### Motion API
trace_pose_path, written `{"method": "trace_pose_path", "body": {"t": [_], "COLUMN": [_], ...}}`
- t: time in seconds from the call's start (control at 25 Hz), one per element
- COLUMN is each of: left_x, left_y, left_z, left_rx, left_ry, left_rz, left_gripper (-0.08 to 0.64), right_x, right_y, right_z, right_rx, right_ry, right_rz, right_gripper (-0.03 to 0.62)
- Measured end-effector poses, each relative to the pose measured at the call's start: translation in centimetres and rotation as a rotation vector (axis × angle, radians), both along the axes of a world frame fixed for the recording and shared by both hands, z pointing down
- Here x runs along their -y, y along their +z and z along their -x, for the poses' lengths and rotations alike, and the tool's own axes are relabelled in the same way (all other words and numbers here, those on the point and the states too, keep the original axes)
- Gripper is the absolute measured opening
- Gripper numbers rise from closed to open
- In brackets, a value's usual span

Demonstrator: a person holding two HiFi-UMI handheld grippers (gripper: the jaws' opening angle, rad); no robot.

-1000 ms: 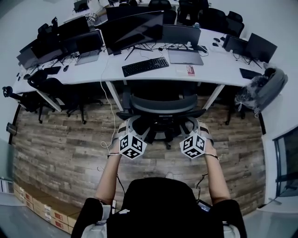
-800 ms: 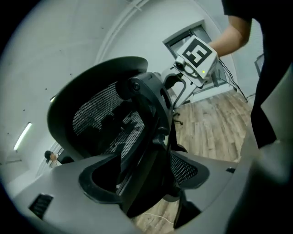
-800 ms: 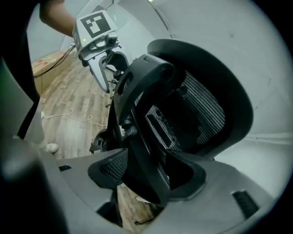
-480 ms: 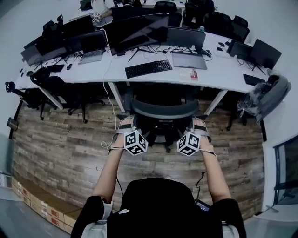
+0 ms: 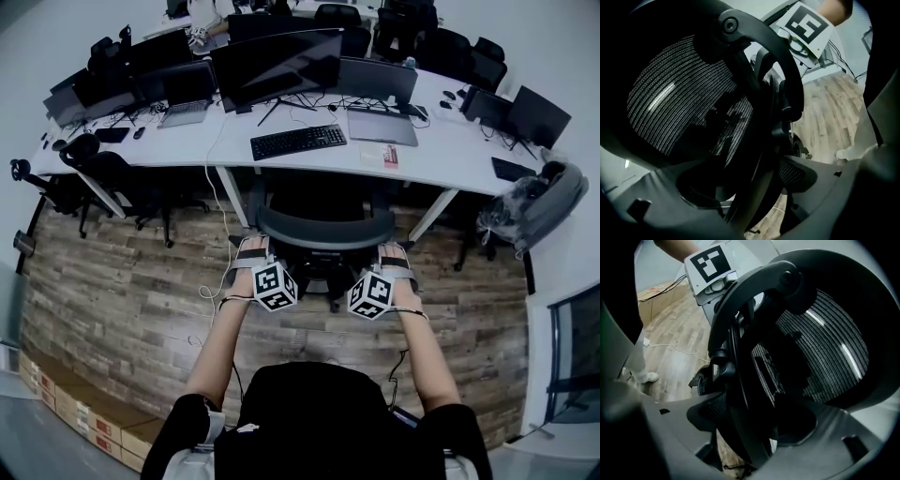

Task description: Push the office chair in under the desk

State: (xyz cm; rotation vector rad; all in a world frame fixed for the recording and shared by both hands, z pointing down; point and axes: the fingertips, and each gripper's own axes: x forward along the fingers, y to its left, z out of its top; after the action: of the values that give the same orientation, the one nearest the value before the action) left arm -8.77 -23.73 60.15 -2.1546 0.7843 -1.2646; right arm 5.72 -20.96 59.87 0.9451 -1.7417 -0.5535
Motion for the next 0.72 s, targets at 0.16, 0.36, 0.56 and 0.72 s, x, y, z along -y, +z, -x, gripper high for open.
{"method": "trace_pose_path", "body": {"t": [0.16, 0.36, 0.56, 0.72], "left_x": [0.3, 0.8, 1.3, 2.0], "left_y": [0.1, 0.2, 0.5, 0.6], "left_z": [-0.1, -0.6, -1.1, -1.2], "left_rx": [0.016, 0.04, 0.056, 0.066], "left_ry": [-0.01, -0.042, -0.079, -0.119], "left_rz": [-0.006, 0.014, 0.017, 0.01], "left_gripper": [0.382, 0.382, 0.382, 0.382], "right_x": [0.2, 0.9, 1.2, 1.8], "right_y": [0.2, 0.3, 0.4, 0.4], "right_z": [0.0, -0.5, -1.0, -1.0], "right_rx": [-0.024, -0.037, -0.018, -0.002], "right_ry": [-0.03, -0.072, -0.108, -0.137], "right_rz": [-0.008, -0.014, -0.03, -0.049], "right_gripper": [0.307, 0.307, 0.307, 0.307]}}
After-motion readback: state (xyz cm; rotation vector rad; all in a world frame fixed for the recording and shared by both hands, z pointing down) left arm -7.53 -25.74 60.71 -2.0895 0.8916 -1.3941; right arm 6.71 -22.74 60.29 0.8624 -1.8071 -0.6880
